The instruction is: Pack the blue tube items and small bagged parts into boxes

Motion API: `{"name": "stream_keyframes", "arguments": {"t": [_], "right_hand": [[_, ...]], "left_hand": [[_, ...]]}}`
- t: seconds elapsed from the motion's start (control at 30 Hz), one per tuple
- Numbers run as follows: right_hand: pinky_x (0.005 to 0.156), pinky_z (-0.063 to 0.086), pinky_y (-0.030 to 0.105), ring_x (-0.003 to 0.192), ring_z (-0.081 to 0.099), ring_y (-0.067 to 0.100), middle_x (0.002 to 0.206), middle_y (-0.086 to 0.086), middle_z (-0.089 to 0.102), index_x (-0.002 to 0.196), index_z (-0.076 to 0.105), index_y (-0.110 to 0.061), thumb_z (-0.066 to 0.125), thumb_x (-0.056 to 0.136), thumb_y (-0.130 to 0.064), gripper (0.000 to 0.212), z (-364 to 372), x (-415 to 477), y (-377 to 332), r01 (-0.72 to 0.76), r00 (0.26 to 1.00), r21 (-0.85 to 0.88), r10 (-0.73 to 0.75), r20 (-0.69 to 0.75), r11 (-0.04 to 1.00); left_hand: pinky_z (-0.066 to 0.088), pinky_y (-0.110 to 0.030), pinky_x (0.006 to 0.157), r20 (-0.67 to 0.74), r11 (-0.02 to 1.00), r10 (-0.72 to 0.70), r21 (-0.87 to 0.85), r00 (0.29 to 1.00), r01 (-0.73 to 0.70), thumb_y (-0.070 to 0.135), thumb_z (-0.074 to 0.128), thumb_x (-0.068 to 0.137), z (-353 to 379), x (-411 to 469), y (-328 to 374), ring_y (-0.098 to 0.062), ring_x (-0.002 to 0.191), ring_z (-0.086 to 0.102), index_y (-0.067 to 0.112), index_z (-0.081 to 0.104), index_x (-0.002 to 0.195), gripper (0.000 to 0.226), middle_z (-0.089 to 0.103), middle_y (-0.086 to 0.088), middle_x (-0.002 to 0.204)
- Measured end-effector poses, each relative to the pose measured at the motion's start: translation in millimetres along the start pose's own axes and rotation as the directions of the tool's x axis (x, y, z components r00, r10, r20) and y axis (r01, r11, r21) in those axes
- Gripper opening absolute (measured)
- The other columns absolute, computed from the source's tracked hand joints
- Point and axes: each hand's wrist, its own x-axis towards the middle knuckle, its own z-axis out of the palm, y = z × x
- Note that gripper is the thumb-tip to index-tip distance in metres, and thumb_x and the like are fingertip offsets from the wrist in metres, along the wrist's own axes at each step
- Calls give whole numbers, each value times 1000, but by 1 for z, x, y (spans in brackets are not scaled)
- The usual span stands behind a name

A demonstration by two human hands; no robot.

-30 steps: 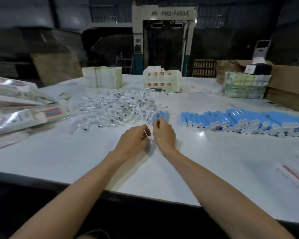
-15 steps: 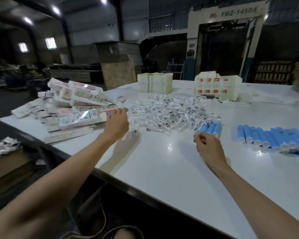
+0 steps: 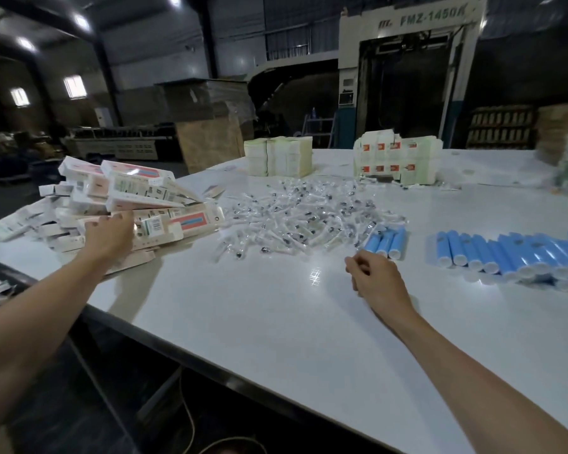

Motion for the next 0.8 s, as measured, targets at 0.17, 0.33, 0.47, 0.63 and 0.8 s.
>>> {"name": "stream_keyframes", "arguments": {"t": [0.17, 0.33, 0.47, 0.63, 0.8], "right_hand": [[74, 60, 53, 63, 65, 19, 67, -1, 67, 76, 60, -20, 60, 101, -36, 31, -1, -2, -1, -12, 1000, 26, 12, 6, 1000], [74, 60, 51, 59, 64, 14, 67, -2, 67, 77, 61, -19, 61, 101, -36, 30, -2, -4, -4, -12, 1000, 29, 12, 2, 1000], [74, 60, 51, 61, 64, 14, 67, -2, 67, 77, 62, -20, 60, 101, -36, 29, -3, -3, -3, -23, 1000, 44, 23, 7, 999], [75, 60, 49, 58, 63, 9, 66, -5, 67, 78, 63, -20, 60, 101, -37, 29, -1, -3, -2, -34, 999, 41, 34, 2, 999], [73, 58, 45, 60, 63, 11, 67, -1, 67, 83, 65, -16, 58, 103, -34, 28, -3, -4, -7, -64, 997, 48, 66, -47, 997]], "left_hand": [[32, -66, 117, 36, 1000, 21, 17, 999, -22, 2, 63, 97, -7, -4, 5, -48, 146, 40, 11, 40, 158, 66, 51, -22, 157], [33, -63, 120, 76, 993, 115, 3, 990, -115, 17, 65, 102, -19, -2, 6, -45, 145, 41, 24, 55, 154, 54, 44, -21, 158], [47, -54, 110, 85, 974, 180, -152, 980, -165, 19, 71, 100, -42, -1, 23, -47, 131, 52, 17, 61, 147, 47, 51, -27, 144], [56, -47, 87, 8, 806, 316, -529, 949, -264, 24, 67, 105, -83, -28, 82, -36, 109, 70, 10, 75, 118, 20, 73, -14, 123], [56, -35, 75, -3, 336, 412, -929, 911, -155, 36, 60, 110, -97, -97, 182, -13, 91, 75, 29, 62, 108, 8, 78, 11, 98]]}}
